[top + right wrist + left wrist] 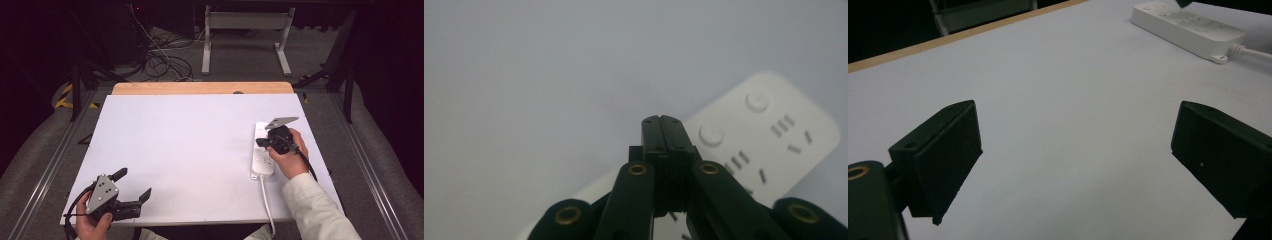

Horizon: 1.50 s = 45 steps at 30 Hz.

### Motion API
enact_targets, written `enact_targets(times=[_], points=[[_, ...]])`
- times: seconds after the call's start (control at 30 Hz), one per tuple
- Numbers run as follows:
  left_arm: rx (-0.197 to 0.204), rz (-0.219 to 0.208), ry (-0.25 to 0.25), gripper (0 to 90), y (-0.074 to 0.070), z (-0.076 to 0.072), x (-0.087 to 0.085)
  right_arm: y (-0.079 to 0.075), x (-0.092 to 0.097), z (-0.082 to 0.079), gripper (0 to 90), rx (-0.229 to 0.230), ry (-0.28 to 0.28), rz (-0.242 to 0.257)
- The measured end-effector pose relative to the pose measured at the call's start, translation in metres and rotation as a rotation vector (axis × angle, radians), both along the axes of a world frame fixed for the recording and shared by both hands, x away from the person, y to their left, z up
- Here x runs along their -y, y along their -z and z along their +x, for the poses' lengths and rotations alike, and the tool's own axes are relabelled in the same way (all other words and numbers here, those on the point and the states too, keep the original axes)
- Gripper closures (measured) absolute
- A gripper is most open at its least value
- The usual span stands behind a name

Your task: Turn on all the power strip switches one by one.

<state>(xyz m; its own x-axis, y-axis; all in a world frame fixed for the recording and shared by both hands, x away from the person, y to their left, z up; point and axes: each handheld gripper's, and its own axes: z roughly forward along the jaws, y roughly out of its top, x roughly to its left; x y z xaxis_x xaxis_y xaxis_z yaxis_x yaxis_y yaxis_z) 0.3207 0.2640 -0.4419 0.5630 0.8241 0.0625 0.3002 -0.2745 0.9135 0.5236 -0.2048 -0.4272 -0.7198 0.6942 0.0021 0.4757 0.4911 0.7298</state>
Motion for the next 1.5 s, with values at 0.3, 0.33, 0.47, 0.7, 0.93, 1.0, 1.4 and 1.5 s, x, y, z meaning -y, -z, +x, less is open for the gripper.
enact_targets(times=[0.3, 0.33, 0.47, 0.7, 0.93, 1.0, 1.4, 1.5], points=[[0.005, 0.008, -0.002, 6.2, 0.0, 0.0, -0.001, -0.008, -0.001, 0.01, 90.0, 0.007, 0.006, -0.046], [0.006, 0.008, -0.001, 6.2, 0.0, 0.0, 0.0, -0.008, -0.001, 0.01, 90.0, 0.007, 0.006, -0.046], [0.003, 0.008, -0.001, 6.2, 0.0, 0.0, -0.001, -0.005, -0.001, 0.015, 90.0, 0.005, 0.024, -0.055], [0.008, 0.009, -0.008, 6.2, 0.0, 0.0, 0.0, 0.005, 0.002, 0.028, 90.0, -0.006, 0.037, -0.072], [0.009, 0.015, -0.009, 6.1, 0.001, 0.001, 0.0, 0.01, 0.003, 0.034, 90.0, -0.024, 0.045, -0.076], [0.004, 0.008, -0.01, 6.1, 0.001, 0.001, 0.0, 0.012, 0.002, 0.035, 90.0, -0.028, 0.045, -0.079], [0.005, 0.012, -0.013, 6.1, 0.001, 0.001, -0.001, 0.018, 0.0, 0.039, 90.0, -0.041, 0.049, -0.105], [0.004, 0.006, -0.013, 6.1, 0.001, 0.001, -0.001, 0.018, 0.001, 0.039, 90.0, -0.045, 0.052, -0.094]])
